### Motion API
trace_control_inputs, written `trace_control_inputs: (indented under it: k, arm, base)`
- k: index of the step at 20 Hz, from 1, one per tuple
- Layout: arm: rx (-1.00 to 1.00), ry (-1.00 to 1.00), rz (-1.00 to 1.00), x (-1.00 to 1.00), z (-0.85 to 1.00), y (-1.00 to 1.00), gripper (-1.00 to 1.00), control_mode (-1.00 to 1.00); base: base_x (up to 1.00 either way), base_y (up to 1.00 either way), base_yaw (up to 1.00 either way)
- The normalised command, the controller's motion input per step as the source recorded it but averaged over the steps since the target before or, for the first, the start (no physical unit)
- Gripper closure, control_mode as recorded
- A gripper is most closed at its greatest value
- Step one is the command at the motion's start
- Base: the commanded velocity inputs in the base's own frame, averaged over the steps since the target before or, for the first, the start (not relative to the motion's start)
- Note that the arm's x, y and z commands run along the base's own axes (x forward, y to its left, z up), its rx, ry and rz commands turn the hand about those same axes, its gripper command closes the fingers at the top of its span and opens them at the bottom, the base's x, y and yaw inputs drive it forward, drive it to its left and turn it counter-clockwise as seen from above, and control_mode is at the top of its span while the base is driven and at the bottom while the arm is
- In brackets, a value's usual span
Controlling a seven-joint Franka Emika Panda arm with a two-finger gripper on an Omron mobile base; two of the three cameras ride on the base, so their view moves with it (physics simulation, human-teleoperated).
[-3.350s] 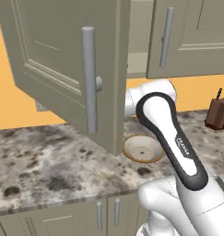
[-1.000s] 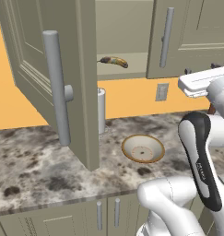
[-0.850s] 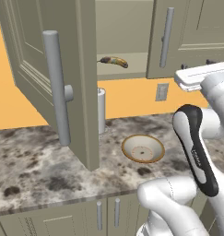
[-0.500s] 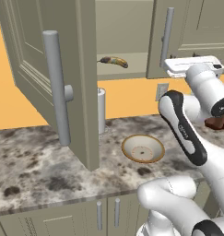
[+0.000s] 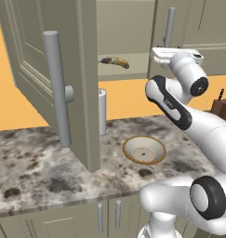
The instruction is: Open the cabinet. Pick the banana and apple from the cabinet and place them into the bowl. Then close the cabinet.
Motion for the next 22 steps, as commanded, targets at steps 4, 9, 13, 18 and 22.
trace_control_inputs:
  k: [4, 9, 13, 18, 22]
  arm:
    - [0.04, 0.16, 0.0, 1.0, -0.04, 0.01, -1.0, -1.0]
    - [0.02, 0.22, 0.0, 1.0, -0.28, 0.1, 1.0, -1.0]
    - [0.0, 0.09, 0.0, 0.36, -0.07, 0.0, 1.0, -1.0]
    - [0.0, 0.0, 0.0, 0.0, 0.0, 0.0, 1.0, -1.0]
    - [0.01, 0.04, 0.0, -0.04, 0.03, -0.11, 1.0, -1.0]
  base:
    - [0.0, 0.0, 0.0]
    - [0.0, 0.0, 0.0]
    - [0.0, 0.0, 0.0]
    - [0.0, 0.0, 0.0]
    - [0.0, 0.0, 0.0]
